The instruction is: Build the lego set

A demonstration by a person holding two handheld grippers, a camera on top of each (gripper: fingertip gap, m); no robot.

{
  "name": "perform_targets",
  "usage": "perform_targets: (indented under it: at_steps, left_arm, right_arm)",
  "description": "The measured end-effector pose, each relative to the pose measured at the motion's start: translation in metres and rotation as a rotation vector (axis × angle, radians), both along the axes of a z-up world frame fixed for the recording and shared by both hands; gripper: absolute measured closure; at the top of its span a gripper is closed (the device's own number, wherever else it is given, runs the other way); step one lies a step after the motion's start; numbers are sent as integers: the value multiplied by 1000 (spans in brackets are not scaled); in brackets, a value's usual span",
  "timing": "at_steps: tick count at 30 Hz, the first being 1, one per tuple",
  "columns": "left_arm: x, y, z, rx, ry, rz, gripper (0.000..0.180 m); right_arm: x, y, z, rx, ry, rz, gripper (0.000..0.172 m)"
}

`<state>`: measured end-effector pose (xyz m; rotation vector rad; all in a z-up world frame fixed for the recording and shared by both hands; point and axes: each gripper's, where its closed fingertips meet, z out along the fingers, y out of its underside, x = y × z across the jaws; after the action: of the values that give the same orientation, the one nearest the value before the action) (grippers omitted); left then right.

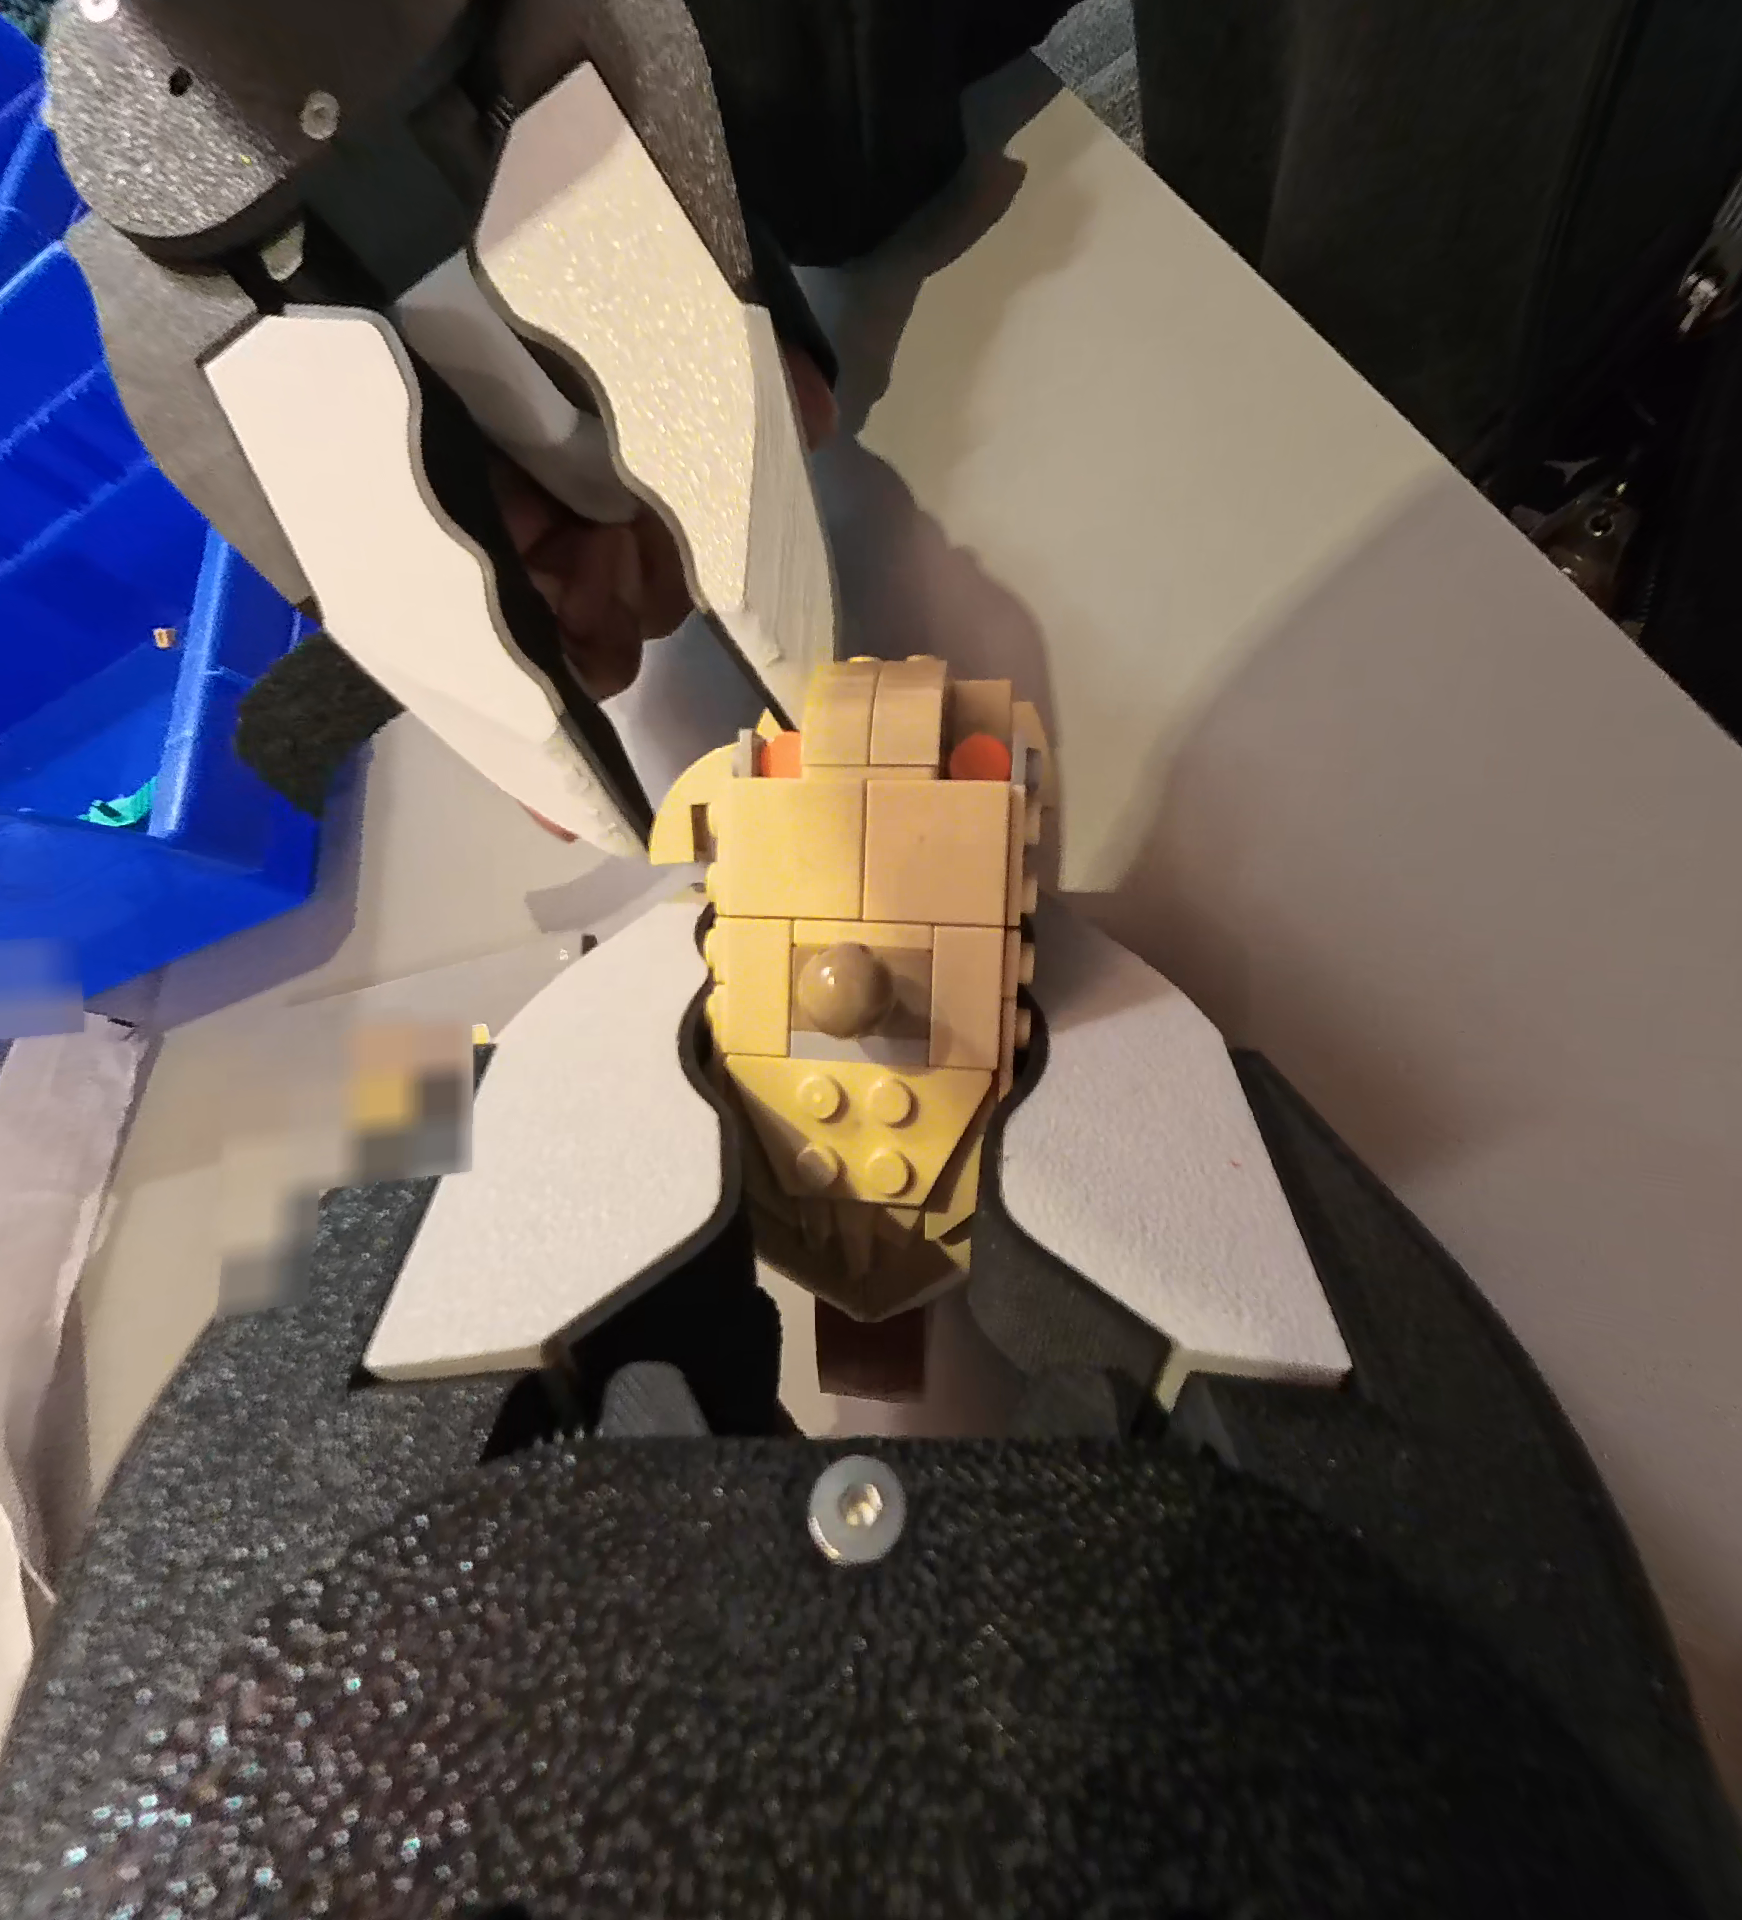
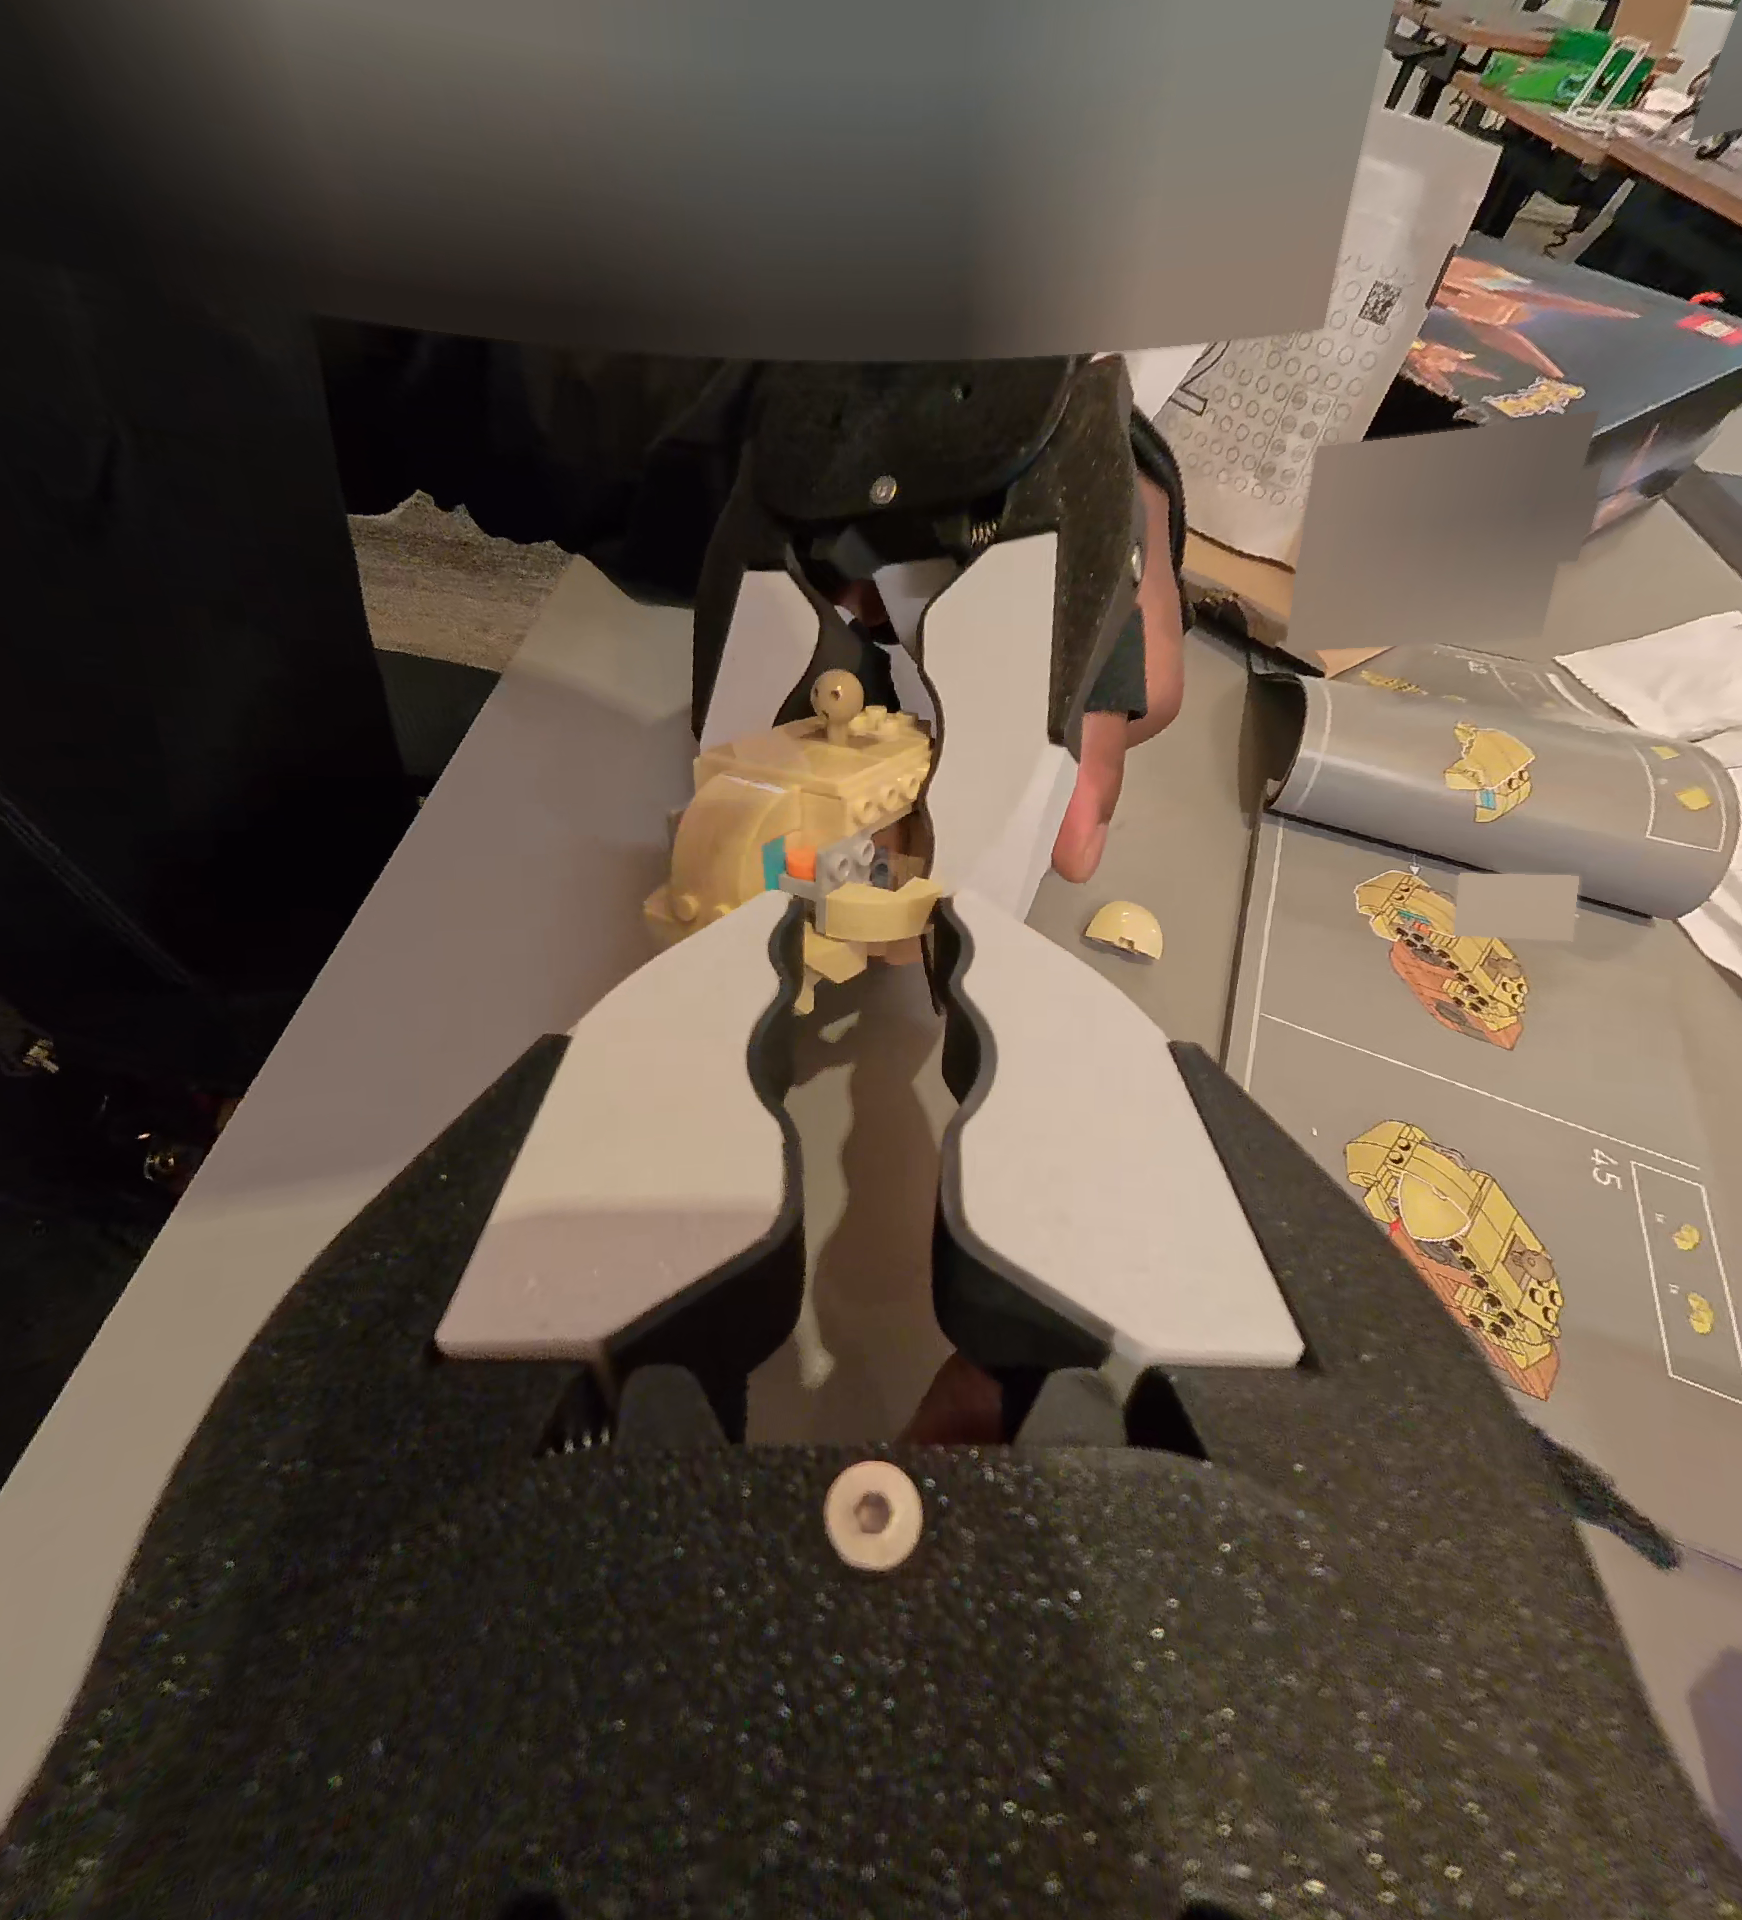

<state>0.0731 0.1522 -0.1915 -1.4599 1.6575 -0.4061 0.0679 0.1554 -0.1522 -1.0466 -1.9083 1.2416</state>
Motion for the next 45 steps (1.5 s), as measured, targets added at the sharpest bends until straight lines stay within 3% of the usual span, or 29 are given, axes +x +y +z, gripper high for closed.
perform_targets:
  at_steps: [45]
  left_arm:
    - [-5,5,2,-19,-22,35,132]
  right_arm:
    - [-6,8,0,84,20,-76,153]
